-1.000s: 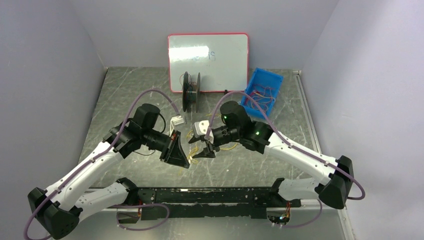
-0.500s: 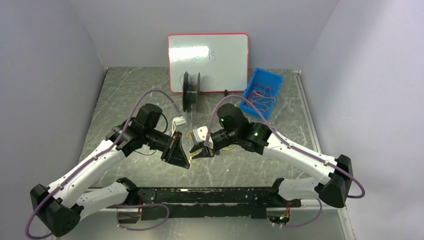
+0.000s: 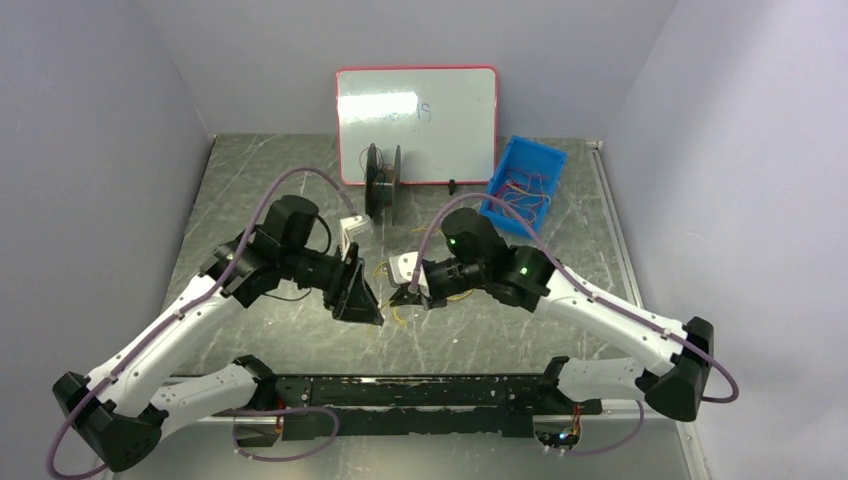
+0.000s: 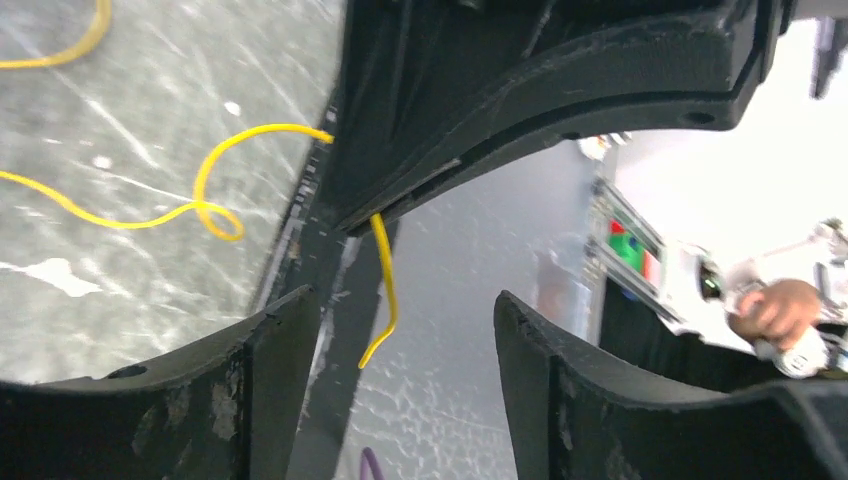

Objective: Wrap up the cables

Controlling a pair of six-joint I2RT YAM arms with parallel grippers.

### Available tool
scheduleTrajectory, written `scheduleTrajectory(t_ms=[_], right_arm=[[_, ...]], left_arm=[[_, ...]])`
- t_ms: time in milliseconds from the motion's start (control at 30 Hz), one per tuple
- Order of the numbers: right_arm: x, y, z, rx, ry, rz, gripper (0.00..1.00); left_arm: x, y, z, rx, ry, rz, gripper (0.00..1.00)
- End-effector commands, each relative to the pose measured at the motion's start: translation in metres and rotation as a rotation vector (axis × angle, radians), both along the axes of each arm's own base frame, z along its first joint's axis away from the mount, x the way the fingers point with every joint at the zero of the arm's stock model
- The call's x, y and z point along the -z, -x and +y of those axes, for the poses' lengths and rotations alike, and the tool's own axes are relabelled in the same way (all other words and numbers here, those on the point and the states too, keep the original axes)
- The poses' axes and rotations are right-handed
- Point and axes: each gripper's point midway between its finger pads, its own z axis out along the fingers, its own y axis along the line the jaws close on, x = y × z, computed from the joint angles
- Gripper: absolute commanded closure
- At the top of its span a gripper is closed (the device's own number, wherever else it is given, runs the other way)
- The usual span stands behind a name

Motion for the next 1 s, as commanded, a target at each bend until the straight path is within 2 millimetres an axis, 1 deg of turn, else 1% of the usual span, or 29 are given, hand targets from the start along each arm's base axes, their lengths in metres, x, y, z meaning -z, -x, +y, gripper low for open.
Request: scheduleTrajectory(t_ms=[0,167,200,300,367,433,533,600,667,767,833,900,967], right_arm=[[-0.008,-0.021,-0.017,0.179,0.009,-0.066,1.0],[-0.014,-0.051,-0.04,0.413,0.016,-0.129,1.0],[-0.015,-0.057,-0.044,0.459,0.015,-0.135,1.0],[-0.021,-0.068,-0.057,0.568,0.005,-0.143,1.0],[-0.029,-0.074,-0.064,0.643,-0.026,-0.142,1.0],[-0.042,-0.083,-0.075,0.744,-0.079,-0.144,1.0],[-0.057,-0.094,-0.09,0.871,-0.133,-0.14,1.0],[-0.071,-0.102,-0.102,0.964,-0.167,-0.136,1.0],[-0.088,-0.11,-0.117,1.066,-0.196,-0.144,1.0],[-0.12,-0.121,-0.139,1.202,-0.255,-0.173,1.0],[-0.143,-0.127,-0.159,1.316,-0.31,-0.192,1.0],[-0.168,-0.13,-0.18,1.407,-0.385,-0.223,1.0],[-0.195,-0.13,-0.2,1.482,-0.459,-0.246,1.0]], left_arm=[[-0.028,-0.033,0.0,-0.162,-0.011,-0.171,0.3],[-0.041,-0.086,0.009,-0.422,-0.072,-0.314,0.27],[-0.042,-0.1,0.013,-0.493,-0.099,-0.342,0.27],[-0.044,-0.131,0.025,-0.635,-0.173,-0.402,0.28],[-0.046,-0.151,0.032,-0.707,-0.217,-0.452,0.29],[-0.051,-0.169,0.038,-0.779,-0.252,-0.496,0.28],[-0.051,-0.194,0.04,-0.846,-0.294,-0.533,0.26],[-0.047,-0.21,0.038,-0.868,-0.332,-0.547,0.27],[-0.04,-0.227,0.041,-0.899,-0.367,-0.547,0.27],[-0.027,-0.25,0.043,-0.92,-0.376,-0.506,0.29],[-0.017,-0.262,0.043,-0.933,-0.386,-0.482,0.31],[-0.008,-0.273,0.045,-0.952,-0.393,-0.466,0.31],[-0.001,-0.283,0.042,-0.943,-0.37,-0.44,0.31]])
